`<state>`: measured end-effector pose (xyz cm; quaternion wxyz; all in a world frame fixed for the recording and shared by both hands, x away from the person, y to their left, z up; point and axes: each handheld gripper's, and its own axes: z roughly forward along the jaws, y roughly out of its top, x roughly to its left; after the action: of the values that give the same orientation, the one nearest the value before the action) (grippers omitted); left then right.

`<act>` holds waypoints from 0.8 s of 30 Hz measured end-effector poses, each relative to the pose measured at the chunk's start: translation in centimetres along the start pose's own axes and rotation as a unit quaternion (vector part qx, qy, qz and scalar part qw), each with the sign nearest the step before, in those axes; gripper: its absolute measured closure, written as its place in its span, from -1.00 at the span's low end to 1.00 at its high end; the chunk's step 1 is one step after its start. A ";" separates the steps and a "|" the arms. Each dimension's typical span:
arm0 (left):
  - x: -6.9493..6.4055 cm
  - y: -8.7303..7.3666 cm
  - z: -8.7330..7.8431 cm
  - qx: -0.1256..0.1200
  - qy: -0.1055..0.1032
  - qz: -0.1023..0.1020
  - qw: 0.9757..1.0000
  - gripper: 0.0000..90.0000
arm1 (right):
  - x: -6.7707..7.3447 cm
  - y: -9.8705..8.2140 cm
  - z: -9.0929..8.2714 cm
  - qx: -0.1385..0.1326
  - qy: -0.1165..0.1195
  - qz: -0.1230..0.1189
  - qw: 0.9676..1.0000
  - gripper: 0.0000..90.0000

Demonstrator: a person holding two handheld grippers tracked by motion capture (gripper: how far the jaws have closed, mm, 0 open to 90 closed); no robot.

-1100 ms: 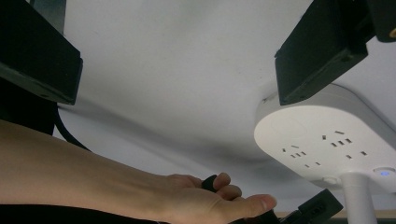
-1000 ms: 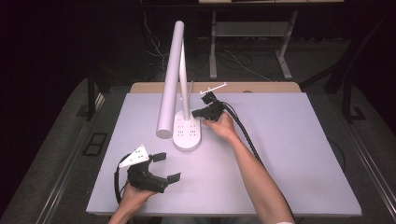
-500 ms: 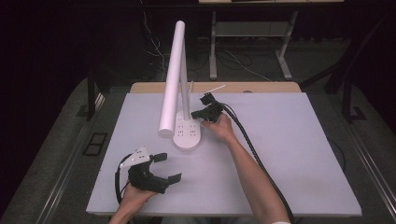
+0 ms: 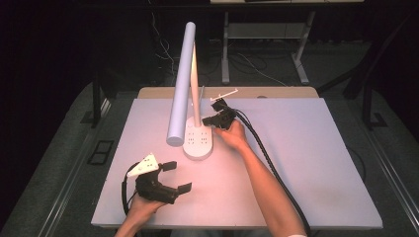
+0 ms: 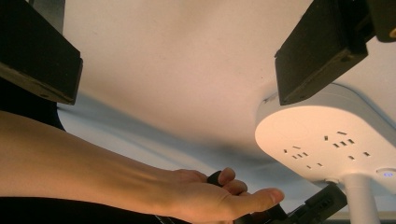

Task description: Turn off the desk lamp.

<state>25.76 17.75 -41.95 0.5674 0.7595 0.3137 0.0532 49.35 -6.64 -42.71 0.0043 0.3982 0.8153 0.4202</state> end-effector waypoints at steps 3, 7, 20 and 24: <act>0.0 0.0 0.0 0.000 -0.001 0.000 1.000 -1.00 | 0.1 -0.1 0.1 -0.001 -0.004 0.002 1.000 1.00; 0.0 0.0 0.0 -0.001 0.000 -0.001 1.000 -1.00 | 0.3 -0.1 -0.1 0.005 -0.006 0.000 1.000 1.00; 0.0 0.0 0.0 -0.001 0.000 -0.001 1.000 -1.00 | 0.0 0.0 -0.2 0.005 0.003 -0.002 1.000 1.00; 0.0 0.0 0.0 0.000 -0.001 0.000 1.000 -1.00 | 0.1 -0.1 0.0 -0.001 0.002 0.000 1.000 1.00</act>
<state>25.76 17.71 -41.94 0.5678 0.7596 0.3129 0.0521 49.22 -6.65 -42.74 0.0028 0.3976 0.8150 0.4214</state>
